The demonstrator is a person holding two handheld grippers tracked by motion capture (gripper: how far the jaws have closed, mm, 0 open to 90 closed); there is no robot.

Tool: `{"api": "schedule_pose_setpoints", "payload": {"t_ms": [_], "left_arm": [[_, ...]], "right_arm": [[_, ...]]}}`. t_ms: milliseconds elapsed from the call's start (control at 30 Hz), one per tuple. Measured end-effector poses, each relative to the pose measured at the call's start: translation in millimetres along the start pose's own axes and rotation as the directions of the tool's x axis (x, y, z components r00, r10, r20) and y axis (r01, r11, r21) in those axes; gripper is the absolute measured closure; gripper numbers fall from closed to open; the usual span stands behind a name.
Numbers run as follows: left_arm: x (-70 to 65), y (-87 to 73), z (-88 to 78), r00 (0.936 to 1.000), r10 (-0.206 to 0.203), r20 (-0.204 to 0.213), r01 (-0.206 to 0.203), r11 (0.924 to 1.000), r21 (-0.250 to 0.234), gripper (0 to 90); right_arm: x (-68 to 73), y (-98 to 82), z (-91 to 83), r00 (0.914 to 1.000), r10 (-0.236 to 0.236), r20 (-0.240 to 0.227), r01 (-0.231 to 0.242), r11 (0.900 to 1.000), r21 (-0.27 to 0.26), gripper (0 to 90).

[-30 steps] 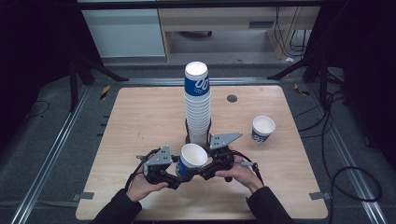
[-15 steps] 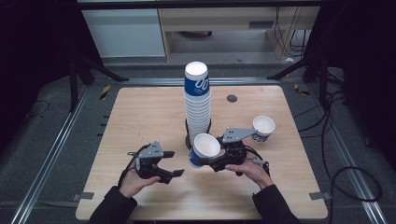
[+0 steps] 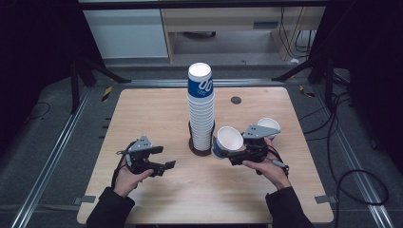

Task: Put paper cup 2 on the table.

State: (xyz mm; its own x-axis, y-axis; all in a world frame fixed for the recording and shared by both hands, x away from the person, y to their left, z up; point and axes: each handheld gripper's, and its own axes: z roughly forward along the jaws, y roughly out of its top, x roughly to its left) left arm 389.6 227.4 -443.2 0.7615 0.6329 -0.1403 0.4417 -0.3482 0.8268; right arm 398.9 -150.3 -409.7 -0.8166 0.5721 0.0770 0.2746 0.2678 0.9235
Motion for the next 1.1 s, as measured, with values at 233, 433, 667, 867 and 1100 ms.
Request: {"api": "schedule_pose_setpoints", "payload": {"t_ms": [233,433,667,867,1100], "left_arm": [[9.5,-2.7,-1.8,0.9987,-0.036,-0.036,0.036,0.9993,0.01,16.6],[14.0,-3.8,-3.8,0.9974,-0.046,-0.056,0.047,0.9989,0.009,16.2],[17.8,-4.3,-7.2,0.9959,-0.059,-0.068,0.059,0.9982,0.0,16.3],[18.9,-5.7,-7.0,0.9953,-0.059,-0.077,0.06,0.9982,0.006,16.3],[21.7,-5.6,-9.9,0.994,-0.063,-0.09,0.063,0.998,0.002,16.4]], "right_arm": [[-11.6,-8.3,-10.6,0.991,0.007,0.133,-0.015,0.998,0.055,20.2],[-22.1,-15.1,-16.4,0.9687,0.023,0.247,-0.049,0.994,0.1,20.3],[-32.4,-24.2,-12.4,0.9471,0.041,0.318,-0.093,0.984,0.151,20.2],[-36.4,-30.1,-6.0,0.9373,0.021,0.348,-0.098,0.974,0.205,20.1],[-40.4,-34.3,2.6,0.94,0.014,0.341,-0.098,0.968,0.231,20.1]]}}
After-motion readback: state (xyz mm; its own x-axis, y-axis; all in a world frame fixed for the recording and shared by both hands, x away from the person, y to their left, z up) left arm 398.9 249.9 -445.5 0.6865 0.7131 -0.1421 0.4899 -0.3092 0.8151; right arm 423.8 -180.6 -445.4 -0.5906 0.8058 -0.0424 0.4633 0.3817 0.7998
